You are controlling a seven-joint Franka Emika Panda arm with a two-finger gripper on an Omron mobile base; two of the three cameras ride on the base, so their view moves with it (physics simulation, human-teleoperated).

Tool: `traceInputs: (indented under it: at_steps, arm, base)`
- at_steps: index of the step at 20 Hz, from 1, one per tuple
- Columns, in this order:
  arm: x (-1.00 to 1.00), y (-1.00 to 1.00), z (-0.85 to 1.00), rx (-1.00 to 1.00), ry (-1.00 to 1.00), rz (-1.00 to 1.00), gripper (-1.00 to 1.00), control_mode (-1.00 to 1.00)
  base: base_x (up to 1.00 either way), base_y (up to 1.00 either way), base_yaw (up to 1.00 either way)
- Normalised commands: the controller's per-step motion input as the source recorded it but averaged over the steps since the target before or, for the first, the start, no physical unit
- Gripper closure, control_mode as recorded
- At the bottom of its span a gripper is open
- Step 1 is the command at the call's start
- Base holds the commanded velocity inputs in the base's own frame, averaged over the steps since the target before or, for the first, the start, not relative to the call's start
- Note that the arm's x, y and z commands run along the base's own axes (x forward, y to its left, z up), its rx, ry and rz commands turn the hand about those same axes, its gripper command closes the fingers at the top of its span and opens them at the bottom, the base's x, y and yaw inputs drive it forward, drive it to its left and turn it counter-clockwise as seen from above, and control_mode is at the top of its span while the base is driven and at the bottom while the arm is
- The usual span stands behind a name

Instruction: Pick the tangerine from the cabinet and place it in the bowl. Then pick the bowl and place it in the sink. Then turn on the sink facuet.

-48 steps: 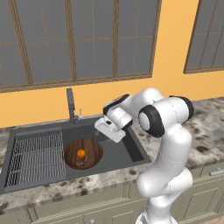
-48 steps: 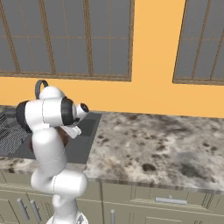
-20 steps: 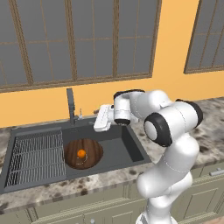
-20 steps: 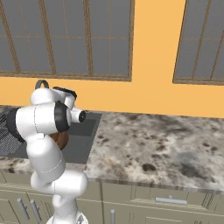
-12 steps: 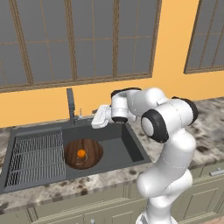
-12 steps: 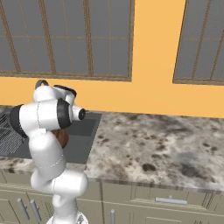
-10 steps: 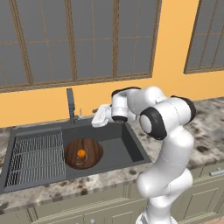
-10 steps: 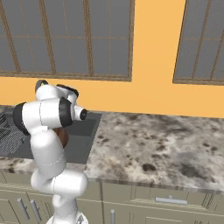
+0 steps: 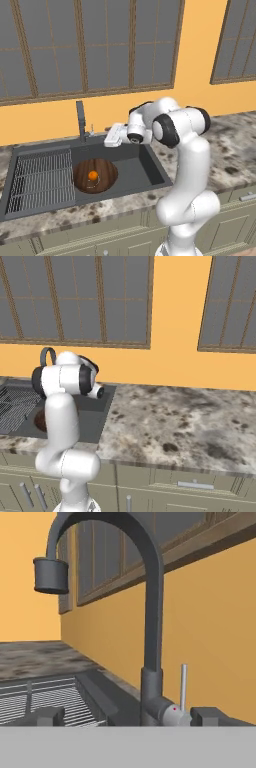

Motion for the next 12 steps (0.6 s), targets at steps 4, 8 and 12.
traceInputs:
  at_steps: [4,8,12]
  arm:
    - [0.06,0.34,0.03,0.06,0.0,-0.1,-1.0,-1.0]
    - [0.18,0.23,0.08,0.04,0.04,-0.17,-1.0,-1.0]
    - [0.25,0.13,0.02,0.02,0.03,-0.2,-1.0,-1.0]
  base:
    - [0.0,0.0,0.0]
    - [0.0,0.0,0.0]
    - [0.0,0.0,0.0]
